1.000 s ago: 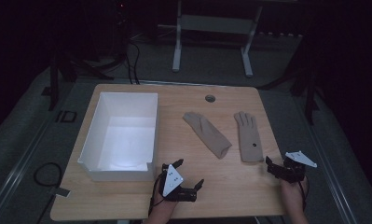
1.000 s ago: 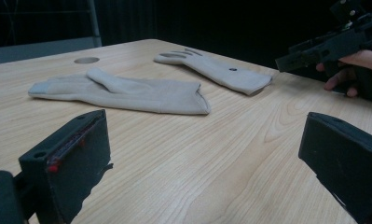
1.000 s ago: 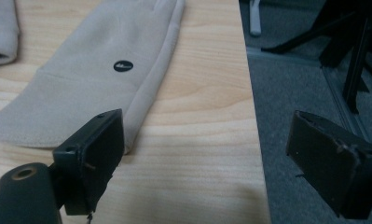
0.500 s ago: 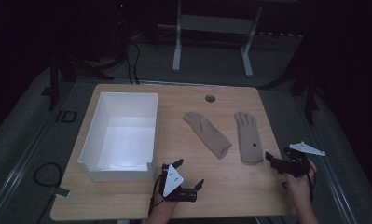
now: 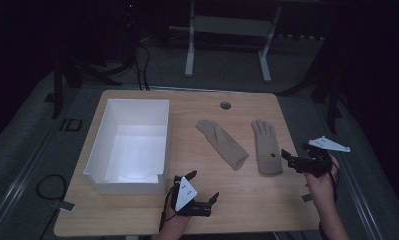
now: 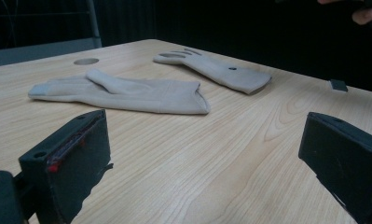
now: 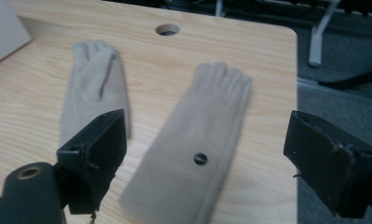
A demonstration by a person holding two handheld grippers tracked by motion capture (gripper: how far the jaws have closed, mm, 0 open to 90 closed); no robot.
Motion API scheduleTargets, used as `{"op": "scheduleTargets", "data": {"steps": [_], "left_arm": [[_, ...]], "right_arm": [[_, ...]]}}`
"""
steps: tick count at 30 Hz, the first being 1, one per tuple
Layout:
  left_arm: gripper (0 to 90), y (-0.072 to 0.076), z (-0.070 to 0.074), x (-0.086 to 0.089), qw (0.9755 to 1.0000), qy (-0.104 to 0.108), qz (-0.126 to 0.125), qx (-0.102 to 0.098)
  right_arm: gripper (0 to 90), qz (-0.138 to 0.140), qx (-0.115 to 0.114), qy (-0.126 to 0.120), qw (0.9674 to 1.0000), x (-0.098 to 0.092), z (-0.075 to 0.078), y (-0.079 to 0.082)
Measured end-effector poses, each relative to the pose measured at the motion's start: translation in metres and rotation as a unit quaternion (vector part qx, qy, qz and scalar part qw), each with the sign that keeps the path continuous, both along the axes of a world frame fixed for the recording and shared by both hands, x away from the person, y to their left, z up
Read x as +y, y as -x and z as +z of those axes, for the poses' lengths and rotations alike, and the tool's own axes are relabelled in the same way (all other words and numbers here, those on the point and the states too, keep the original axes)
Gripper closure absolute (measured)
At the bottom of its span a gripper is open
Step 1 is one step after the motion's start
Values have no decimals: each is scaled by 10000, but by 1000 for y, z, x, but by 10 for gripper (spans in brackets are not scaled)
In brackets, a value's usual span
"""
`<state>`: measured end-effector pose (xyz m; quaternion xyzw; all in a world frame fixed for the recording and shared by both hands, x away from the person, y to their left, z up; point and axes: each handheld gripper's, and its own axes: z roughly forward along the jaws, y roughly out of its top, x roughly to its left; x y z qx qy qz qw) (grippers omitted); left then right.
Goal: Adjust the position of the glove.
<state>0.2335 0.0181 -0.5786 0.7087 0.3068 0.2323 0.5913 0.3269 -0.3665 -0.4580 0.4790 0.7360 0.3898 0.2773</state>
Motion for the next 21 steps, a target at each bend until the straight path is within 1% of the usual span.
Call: {"op": "scheduleTargets", "data": {"steps": [1,2,3,4,6,7,8,9,11,13,14,16,17,18,19,20,21], "left_arm": [[24,0,0,0,10000,-2,-1,-1],[24,0,0,0,10000,-2,-1,-1],[24,0,0,0,10000,7,-1,-1],[24,0,0,0,10000,8,-1,2],[24,0,0,0,10000,7,0,0],[24,0,0,0,10000,5,-1,-1],[24,0,0,0,10000,3,-3,-3],[24,0,0,0,10000,0,-4,-8],[24,0,0,0,10000,-8,-8,-16],[24,0,0,0,10000,-7,-11,-13],[24,0,0,0,10000,-3,-13,-8],[24,0,0,0,10000,36,-68,12],[23,-1,0,0,9999,93,-130,53],[23,-1,0,0,9998,104,-155,80],[23,0,0,0,9998,93,-146,69],[23,0,0,0,9999,73,-146,53],[24,0,0,-1,9999,60,-153,38]], "right_arm": [[114,59,-29,3,10000,2,2,-1],[114,59,-29,3,10000,2,2,-1],[114,134,-58,-22,9999,5,3,-1],[114,227,-93,64,9997,11,5,-3],[115,349,-37,-15,9994,17,4,-5],[115,391,-21,-1,9992,20,4,-7],[118,485,65,-52,9988,25,3,-11],[118,485,65,-52,9988,25,3,-11],[139,517,44,-17,9987,31,3,-13],[164,614,62,-65,9981,35,3,-18],[221,665,64,-70,9977,38,3,-20],[231,774,72,8,9970,43,3,-24],[250,867,102,38,9962,47,2,-27],[277,925,121,69,9956,50,2,-29],[295,1069,65,54,9942,56,1,-32],[295,1069,65,54,9942,56,1,-32],[296,1132,82,70,9935,60,1,-34]]}}
